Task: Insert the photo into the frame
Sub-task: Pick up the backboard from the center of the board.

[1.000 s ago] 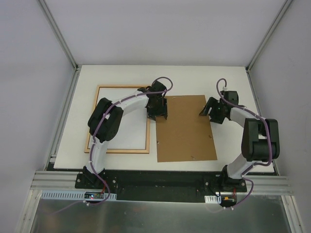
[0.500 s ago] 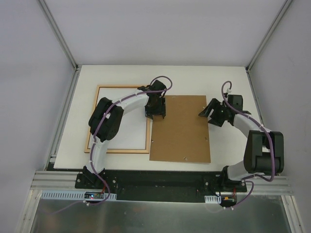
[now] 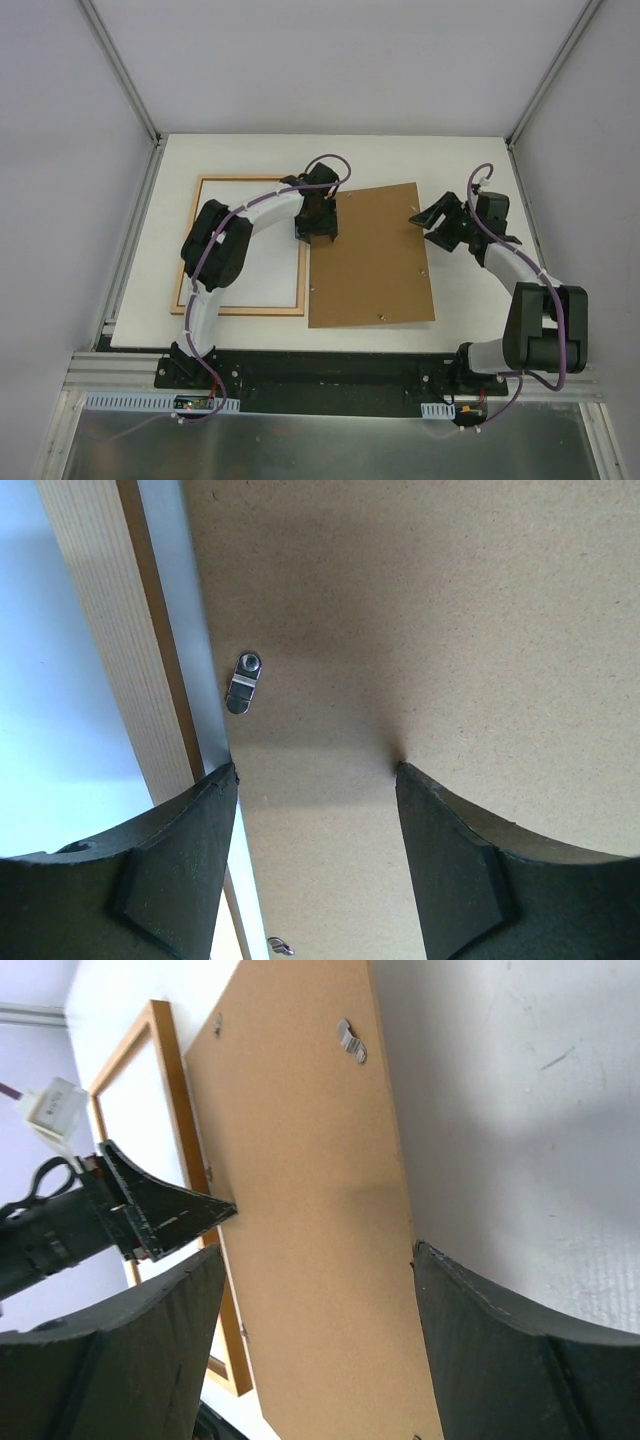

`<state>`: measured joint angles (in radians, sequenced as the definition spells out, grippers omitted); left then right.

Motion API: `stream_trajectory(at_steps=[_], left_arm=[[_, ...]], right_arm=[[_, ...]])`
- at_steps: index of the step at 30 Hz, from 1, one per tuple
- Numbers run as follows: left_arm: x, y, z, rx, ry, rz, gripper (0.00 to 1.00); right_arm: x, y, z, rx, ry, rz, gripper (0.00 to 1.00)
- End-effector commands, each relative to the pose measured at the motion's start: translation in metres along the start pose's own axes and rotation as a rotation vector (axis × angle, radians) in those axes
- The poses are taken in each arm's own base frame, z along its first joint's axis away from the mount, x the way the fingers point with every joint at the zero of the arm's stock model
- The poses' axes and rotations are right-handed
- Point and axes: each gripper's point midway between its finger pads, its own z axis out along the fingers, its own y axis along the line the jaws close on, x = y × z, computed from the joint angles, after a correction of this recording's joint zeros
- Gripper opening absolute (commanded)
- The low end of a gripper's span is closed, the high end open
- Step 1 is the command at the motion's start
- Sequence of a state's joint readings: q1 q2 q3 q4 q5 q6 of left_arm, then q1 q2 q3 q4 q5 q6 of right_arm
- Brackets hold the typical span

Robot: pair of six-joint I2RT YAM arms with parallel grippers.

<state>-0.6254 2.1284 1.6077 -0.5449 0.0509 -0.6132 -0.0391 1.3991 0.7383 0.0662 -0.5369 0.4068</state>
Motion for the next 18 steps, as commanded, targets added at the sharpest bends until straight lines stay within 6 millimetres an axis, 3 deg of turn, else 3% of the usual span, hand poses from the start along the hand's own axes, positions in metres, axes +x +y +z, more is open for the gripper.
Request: stream_trajectory(at_steps=[1, 10, 18], left_arm=[[0.039, -0.032, 0.038, 0.126, 0.130, 0.008, 0.61], [0.039, -0.034, 0.033, 0.137, 0.129, 0.008, 0.61], [0.035, -0.040, 0.014, 0.170, 0.102, 0.012, 0.61]], right_arm=[[0.038, 0.099, -0.034, -0.418, 0.231, 0.055, 0.75], [0.040, 0.126, -0.052, -0.512, 0.236, 0.058, 0.75], [0.046, 0.151, -0.063, -0.569, 0.246, 0.039, 0.75]])
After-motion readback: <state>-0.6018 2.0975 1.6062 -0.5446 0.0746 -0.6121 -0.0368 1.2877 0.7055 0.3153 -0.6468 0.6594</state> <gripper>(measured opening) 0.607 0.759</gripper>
